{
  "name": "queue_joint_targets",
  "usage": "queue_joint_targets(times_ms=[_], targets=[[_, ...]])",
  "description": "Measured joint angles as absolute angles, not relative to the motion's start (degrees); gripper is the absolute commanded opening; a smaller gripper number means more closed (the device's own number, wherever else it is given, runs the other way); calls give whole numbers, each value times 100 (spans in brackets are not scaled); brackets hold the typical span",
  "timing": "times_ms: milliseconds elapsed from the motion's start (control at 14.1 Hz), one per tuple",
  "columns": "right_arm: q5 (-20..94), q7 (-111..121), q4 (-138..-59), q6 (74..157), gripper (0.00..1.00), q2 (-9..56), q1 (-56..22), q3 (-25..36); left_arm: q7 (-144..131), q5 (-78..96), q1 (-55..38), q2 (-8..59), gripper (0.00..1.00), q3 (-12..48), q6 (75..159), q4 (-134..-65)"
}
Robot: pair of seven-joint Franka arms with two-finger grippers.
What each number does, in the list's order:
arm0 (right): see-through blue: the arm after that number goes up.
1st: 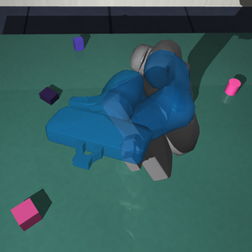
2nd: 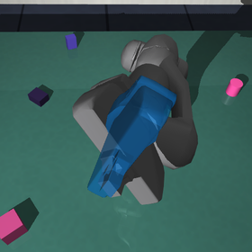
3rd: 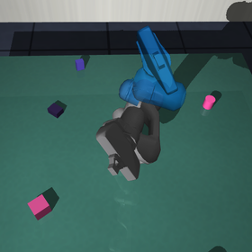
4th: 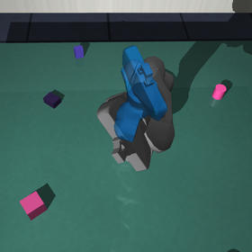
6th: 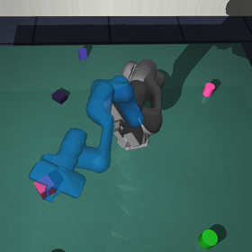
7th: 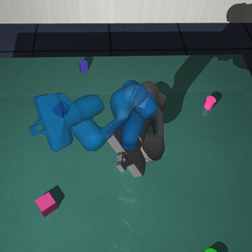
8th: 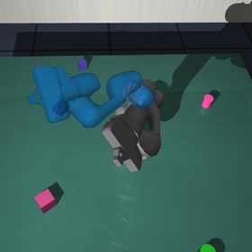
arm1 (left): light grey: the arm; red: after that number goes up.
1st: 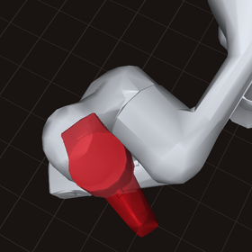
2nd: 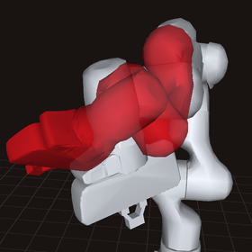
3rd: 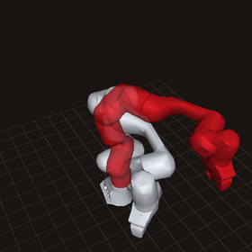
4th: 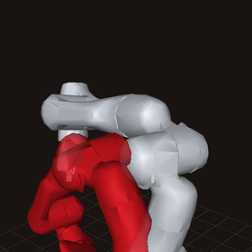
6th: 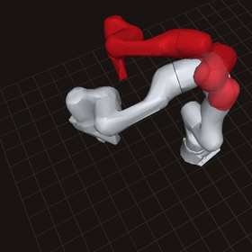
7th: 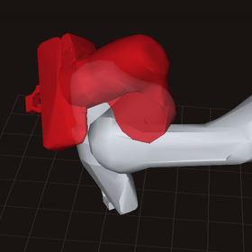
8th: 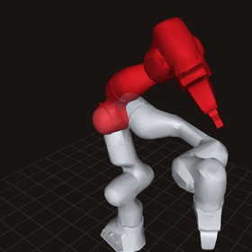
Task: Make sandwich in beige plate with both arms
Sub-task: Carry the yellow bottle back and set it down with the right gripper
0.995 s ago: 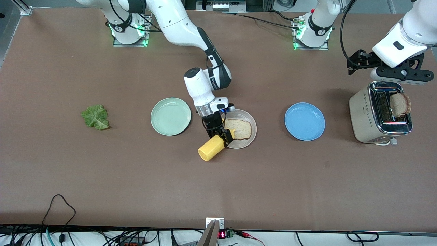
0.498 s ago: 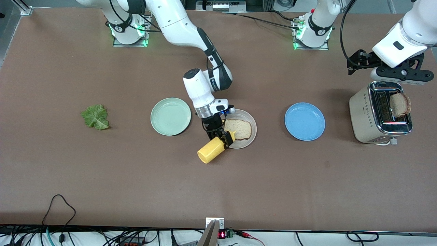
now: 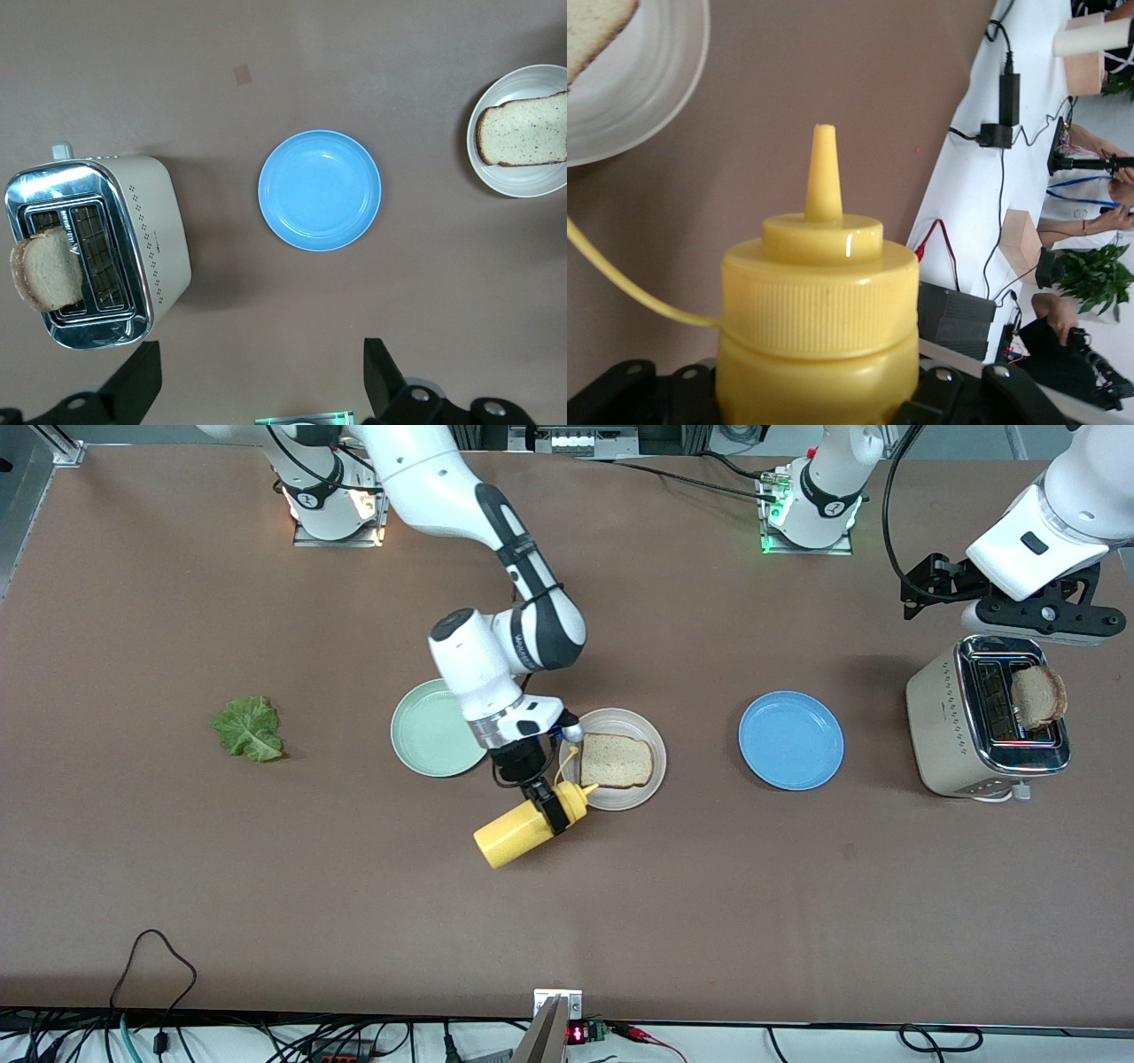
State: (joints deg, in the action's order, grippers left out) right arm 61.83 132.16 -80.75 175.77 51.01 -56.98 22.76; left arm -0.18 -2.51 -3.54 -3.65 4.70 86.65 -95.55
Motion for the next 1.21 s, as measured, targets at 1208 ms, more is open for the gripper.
queue_joint_targets(times_ms=[1208], targets=[[7110,11683,-8231,11185,30,3773,-2861,2301,-18,-251,-353,-365,100,467,8653,-9554]])
